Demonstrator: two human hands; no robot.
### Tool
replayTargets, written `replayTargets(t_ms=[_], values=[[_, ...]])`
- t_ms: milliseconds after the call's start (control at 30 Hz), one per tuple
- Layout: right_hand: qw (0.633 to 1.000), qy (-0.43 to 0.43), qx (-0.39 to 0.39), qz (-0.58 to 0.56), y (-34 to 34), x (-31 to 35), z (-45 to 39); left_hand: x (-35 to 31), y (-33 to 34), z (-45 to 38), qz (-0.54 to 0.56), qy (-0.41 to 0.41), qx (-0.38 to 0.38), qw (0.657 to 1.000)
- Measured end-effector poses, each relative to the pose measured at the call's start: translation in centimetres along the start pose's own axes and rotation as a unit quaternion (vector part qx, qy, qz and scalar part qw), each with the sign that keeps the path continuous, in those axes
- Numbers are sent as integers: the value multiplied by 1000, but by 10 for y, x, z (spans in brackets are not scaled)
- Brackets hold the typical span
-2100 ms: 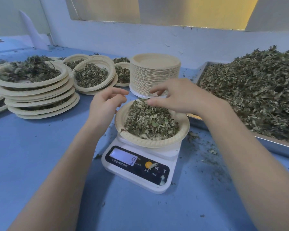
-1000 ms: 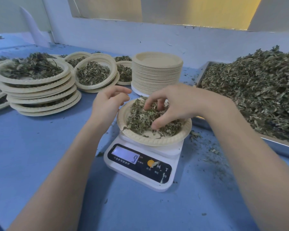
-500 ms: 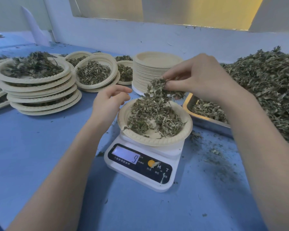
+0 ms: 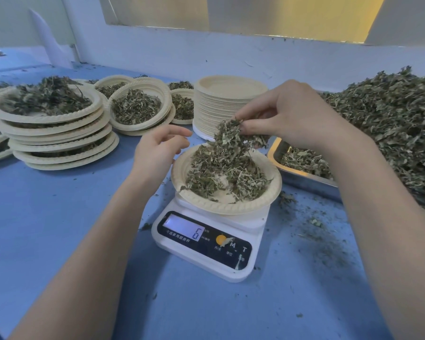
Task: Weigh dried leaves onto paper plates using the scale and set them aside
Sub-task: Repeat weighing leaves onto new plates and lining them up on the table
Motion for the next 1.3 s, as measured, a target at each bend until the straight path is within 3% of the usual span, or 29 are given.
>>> replayTargets(t_ms=[567,1300], values=[[999,3,30,-26,0,-1,1,0,0,-1,5,1,-1,1000],[1000,-20,-2,1,1,-4,-2,-1,1,0,-2,1,-5,1000]])
Point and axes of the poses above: each hand's wrist, its own z-axis away from the middle knuckle, its own y-axis out of the palm, x = y × z, the point moved 1 cm from there along -z, towards the middle knuckle, and after that the axes turned 12 degrees about -z, right-handed, at the moved point
